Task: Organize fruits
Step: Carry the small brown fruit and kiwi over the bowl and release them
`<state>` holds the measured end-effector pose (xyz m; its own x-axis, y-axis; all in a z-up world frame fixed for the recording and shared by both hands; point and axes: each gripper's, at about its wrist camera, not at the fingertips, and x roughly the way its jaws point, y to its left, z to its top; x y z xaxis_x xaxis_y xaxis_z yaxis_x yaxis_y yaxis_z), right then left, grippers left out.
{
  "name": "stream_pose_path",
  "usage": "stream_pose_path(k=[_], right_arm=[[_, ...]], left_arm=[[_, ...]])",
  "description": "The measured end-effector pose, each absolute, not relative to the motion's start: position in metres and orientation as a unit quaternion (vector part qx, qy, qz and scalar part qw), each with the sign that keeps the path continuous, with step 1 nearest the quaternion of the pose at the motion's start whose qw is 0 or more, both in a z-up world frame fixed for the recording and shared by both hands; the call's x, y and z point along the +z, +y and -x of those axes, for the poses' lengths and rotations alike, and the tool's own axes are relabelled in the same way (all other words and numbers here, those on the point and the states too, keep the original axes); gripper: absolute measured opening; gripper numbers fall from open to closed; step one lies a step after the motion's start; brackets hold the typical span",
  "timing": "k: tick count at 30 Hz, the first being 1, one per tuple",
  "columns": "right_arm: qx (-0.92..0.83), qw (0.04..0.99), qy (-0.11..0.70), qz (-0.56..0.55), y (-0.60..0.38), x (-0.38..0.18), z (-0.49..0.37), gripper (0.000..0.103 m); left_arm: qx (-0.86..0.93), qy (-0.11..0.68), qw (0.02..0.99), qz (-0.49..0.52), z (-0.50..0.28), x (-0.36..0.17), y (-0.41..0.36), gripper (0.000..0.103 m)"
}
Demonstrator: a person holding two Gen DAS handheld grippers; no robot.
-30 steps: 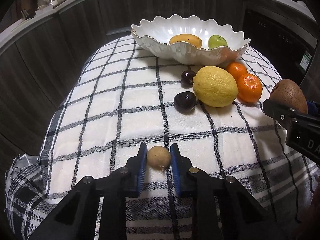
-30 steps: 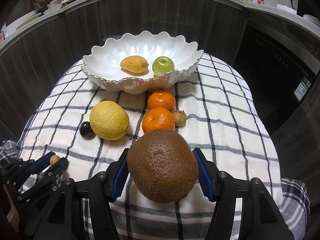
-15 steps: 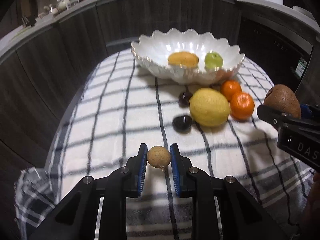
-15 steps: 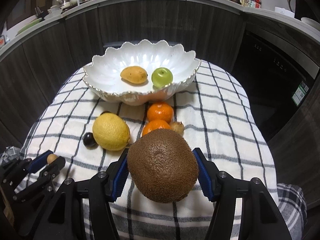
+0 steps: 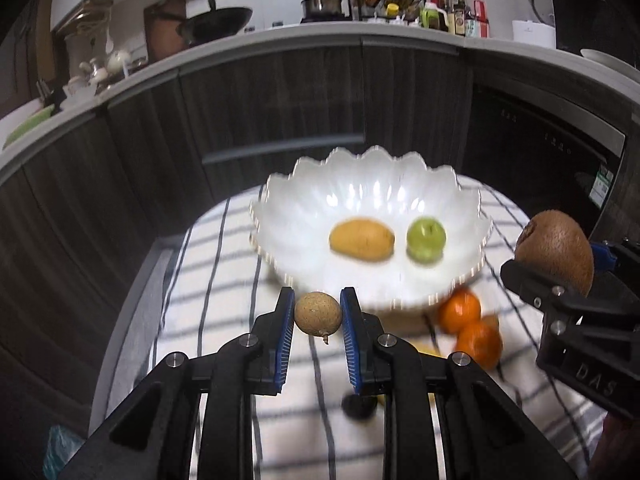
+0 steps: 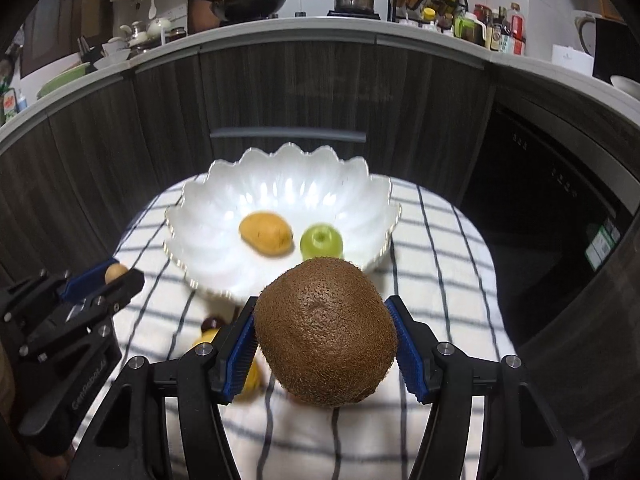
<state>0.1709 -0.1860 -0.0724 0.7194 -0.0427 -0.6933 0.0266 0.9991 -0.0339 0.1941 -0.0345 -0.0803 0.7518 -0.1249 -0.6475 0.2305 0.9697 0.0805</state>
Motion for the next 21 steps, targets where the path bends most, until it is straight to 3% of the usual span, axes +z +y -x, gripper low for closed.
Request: stream_pose_path(k=[21], right_arm=[[-0.022, 0.916, 0.400, 0.007, -0.204, -0.093, -0.291, 0.062]], left_arm=[[-0.120, 0.382, 0.914, -0.055, -0.311, -0.106, -0.054, 0.024]])
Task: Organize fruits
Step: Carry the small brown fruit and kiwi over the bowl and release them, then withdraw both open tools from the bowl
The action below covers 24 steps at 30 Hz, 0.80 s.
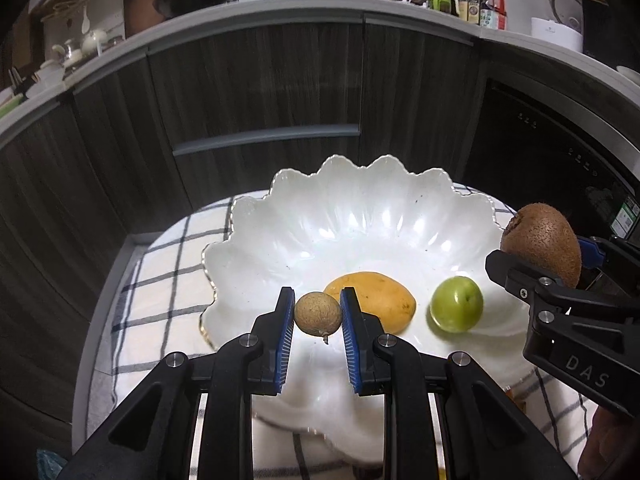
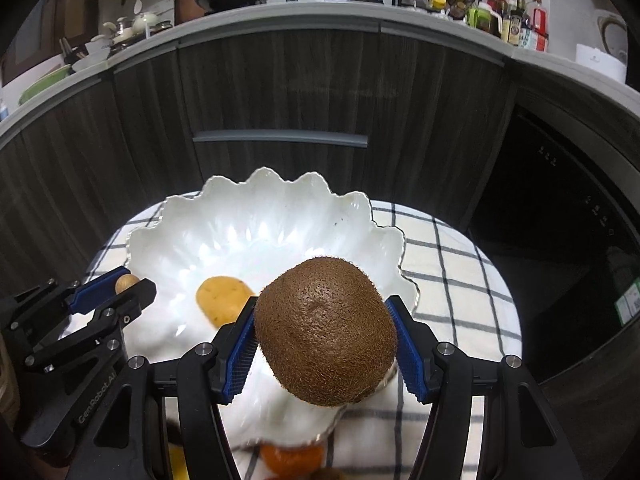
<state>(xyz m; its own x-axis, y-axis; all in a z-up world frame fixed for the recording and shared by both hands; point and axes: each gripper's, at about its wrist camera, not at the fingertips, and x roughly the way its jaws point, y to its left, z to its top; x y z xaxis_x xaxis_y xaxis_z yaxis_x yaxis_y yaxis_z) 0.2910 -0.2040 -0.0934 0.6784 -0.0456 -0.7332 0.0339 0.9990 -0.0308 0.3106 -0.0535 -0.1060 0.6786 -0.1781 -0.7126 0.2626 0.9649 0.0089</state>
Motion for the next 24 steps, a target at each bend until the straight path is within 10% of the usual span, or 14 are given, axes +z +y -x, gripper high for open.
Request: stream_pose_path(k=[14, 24], right_arm=[[-0.035, 0.900, 0.435, 0.003, -0.213, -0.114, -0.312, 0.063], [-0.058, 0.916, 0.394, 0.040, -0.207, -0.089, -0.301, 0.081]], left_arm=[[-0.115, 0.413, 0.901, -0.072, -0.331, -0.122, -0.062, 0.028], [-0.086, 0.402, 0.908, -0.081, -0.325, -0.111, -0.055, 0.070]])
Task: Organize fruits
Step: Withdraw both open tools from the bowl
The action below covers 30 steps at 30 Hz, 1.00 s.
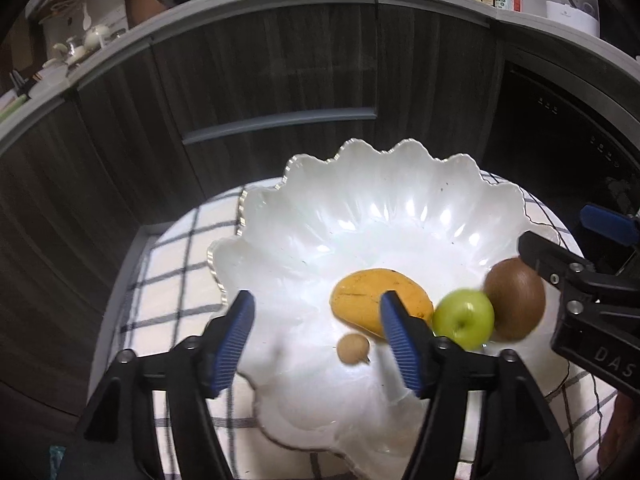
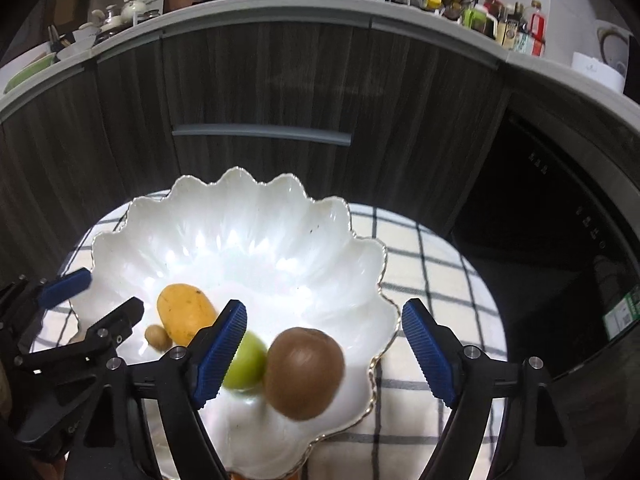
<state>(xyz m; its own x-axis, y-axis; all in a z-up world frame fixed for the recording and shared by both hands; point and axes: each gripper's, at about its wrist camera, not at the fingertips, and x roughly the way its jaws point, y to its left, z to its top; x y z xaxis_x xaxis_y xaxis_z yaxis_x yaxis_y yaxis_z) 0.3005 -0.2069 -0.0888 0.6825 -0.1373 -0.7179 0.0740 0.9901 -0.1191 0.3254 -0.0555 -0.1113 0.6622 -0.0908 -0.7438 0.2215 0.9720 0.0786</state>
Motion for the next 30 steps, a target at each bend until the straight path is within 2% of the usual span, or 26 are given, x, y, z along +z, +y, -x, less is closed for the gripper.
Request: stream_pose_path(k=[4, 15, 18, 30], right_arm=[[-0.067, 0.922, 0.381, 0.035, -0.208, -0.076, -0.290, 0.088], [-0.076, 0.929, 0.362, 0.023, -0.202, -0.044, -0.244, 0.088], [-0.072, 0.931, 0.358, 0.023, -0.198, -0.040, -0.228, 0.088], [-0.070, 0.931, 0.358, 0.022, -0.190, -0.037, -0.172, 0.088]], left_arm=[[-0.076, 0.384, 0.916, -0.083, -0.316, -0.096, -0.052, 0.089], [-0.070, 0.359, 0.928, -0.068, -0.274, -0.064, -0.039, 0.095], [-0.067, 0.354, 0.931, -0.063, -0.256, -0.059, -0.035, 0.099], [-0.066, 0.335, 0.937, -0.072, -0.195, -0.051, -0.027, 0.102]])
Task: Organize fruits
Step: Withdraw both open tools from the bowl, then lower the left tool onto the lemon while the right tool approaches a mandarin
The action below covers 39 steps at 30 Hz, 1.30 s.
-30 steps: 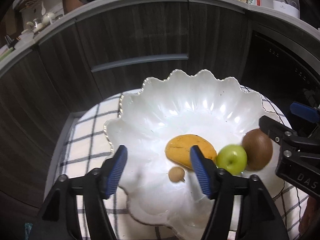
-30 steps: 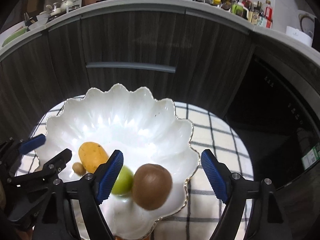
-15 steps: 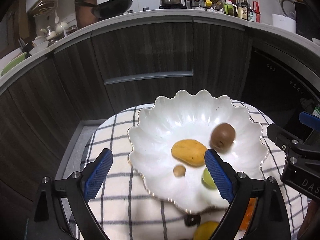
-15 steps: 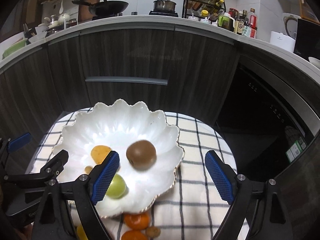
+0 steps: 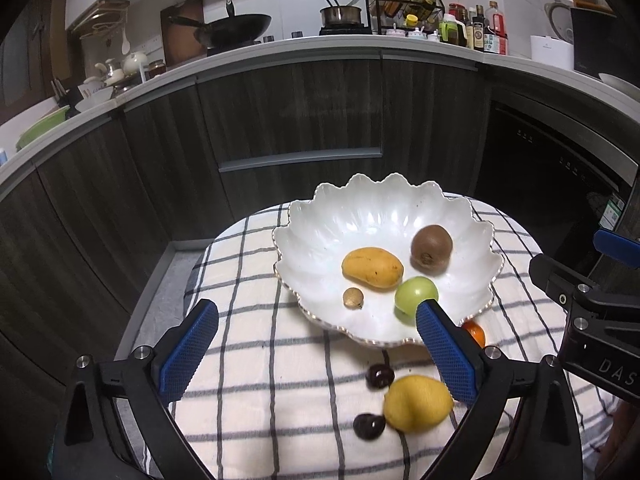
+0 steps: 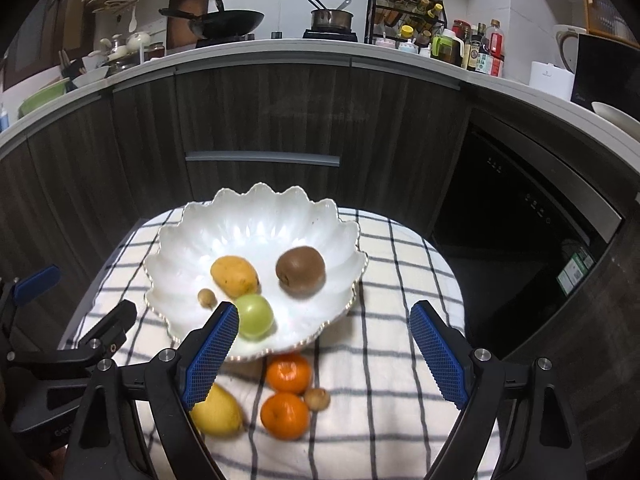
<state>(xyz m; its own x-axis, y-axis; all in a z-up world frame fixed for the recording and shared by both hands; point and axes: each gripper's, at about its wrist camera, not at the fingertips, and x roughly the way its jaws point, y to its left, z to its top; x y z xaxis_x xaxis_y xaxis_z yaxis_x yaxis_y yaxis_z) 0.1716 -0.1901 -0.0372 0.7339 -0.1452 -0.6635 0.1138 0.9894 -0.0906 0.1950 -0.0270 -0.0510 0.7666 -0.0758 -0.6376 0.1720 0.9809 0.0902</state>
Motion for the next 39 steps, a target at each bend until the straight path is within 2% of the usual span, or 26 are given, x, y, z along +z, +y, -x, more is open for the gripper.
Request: stream_pose_path(k=[23, 39], right_arm=[[-0.099, 0.904, 0.414, 0.022, -0.212, -0.092, -0.111, 0.088], [-0.128, 0.896, 0.425, 0.014, -0.236, -0.118, -0.116, 0.088]], left_arm=[[-0.090, 0.347, 0.928, -0.105, -0.145, -0.092, -0.048, 0.102], [-0.138, 0.379, 0.908, -0.114, -0.162, -0.131, -0.078, 0.102]])
